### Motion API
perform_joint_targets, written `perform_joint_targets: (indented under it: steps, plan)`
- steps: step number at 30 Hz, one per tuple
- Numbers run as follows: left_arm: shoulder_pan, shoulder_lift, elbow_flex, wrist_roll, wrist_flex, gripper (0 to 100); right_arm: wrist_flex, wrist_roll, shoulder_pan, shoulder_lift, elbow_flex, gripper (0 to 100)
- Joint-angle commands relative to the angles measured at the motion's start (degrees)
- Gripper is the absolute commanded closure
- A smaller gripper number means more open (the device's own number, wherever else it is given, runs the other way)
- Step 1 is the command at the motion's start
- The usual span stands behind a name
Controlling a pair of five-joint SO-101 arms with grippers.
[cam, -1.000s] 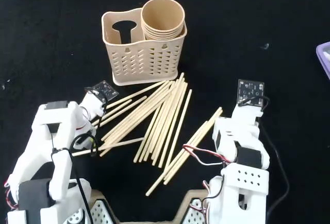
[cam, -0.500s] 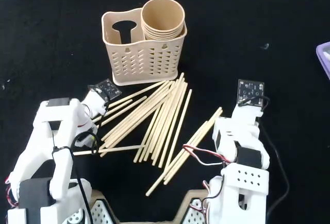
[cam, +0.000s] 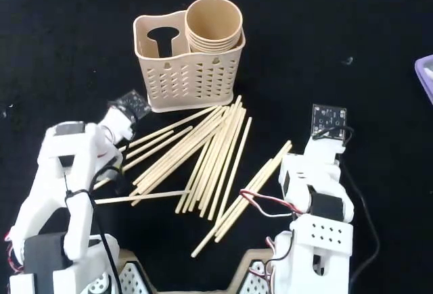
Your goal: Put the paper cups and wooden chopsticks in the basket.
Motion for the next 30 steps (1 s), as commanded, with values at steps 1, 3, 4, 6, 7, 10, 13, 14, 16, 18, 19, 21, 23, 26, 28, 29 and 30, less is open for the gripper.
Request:
perform_joint_targets:
  steps: [1, 3, 4, 6, 7, 10, 13, 14, 16, 18, 19, 21, 23, 26, 28, 29, 30]
  plan:
    - [-0.4, -0.26, 1.71, 0.44, -3.87, 78, -1.41, -0.35, 0.26, -1.1, -0.31, 82.2]
    - [-0.4, -0.26, 2.24, 0.44, -4.4, 78, -1.41, -0.35, 0.26, -1.1, -0.31, 82.2]
    - [-0.4, -0.09, 2.33, 0.44, -4.31, 78, -1.41, -0.35, 0.26, -1.1, -0.31, 82.2]
    - [-0.4, 1.14, 1.98, 0.44, -4.31, 78, -1.41, -0.35, 0.26, -1.1, -0.31, 82.2]
    - [-0.57, 1.85, 1.54, 0.44, -4.31, 78, -1.41, -0.35, 0.26, -1.1, -0.31, 82.2]
    - [-0.92, 3.87, -1.63, 0.44, -1.76, 78, -1.41, -0.35, 0.26, -1.1, -0.31, 82.2]
    - [-0.4, 7.65, -4.62, 0.44, 0.35, 78, -1.41, -0.35, 0.26, -1.1, -0.31, 82.2]
    - [-0.4, 9.32, -5.85, 0.44, 0.62, 78, -1.41, -0.35, 0.26, -1.1, -0.31, 82.2]
    - [-0.66, 13.36, -8.4, 0.44, 0.88, 78, -1.41, -0.35, 0.26, -1.1, -0.31, 82.2]
    - [-0.75, 17.76, -10.59, 0.62, 0.97, 78, -1.41, -0.35, 0.26, -1.1, -0.31, 82.2]
    - [-0.57, 19.25, -11.21, 0.7, 1.05, 78, -1.41, -0.35, 0.26, -1.1, -0.31, 82.2]
    - [-0.4, 22.07, -13.14, 0.7, 3.16, 79, -1.41, -0.35, 0.26, -1.1, -0.31, 82.2]
    - [-0.48, 22.42, -14.9, 0.62, 6.33, 79, -1.41, -0.35, 0.26, -1.1, -0.31, 82.2]
    - [-0.84, 21.1, -16.57, 0.53, 10.11, 88, -1.41, -0.35, 0.26, -1.1, -0.31, 82.2]
    - [-0.84, 19.25, -16.92, 0.7, 11.96, 95, -1.41, -0.35, 0.26, -1.1, -0.31, 82.2]
    - [-0.84, 18.2, -16.92, 0.79, 12.57, 97, -1.41, -0.35, 0.26, -1.1, -0.31, 82.2]
    - [-0.84, 16.97, -16.75, 0.88, 13.1, 97, -1.41, -0.35, 0.26, -1.1, -0.31, 82.2]
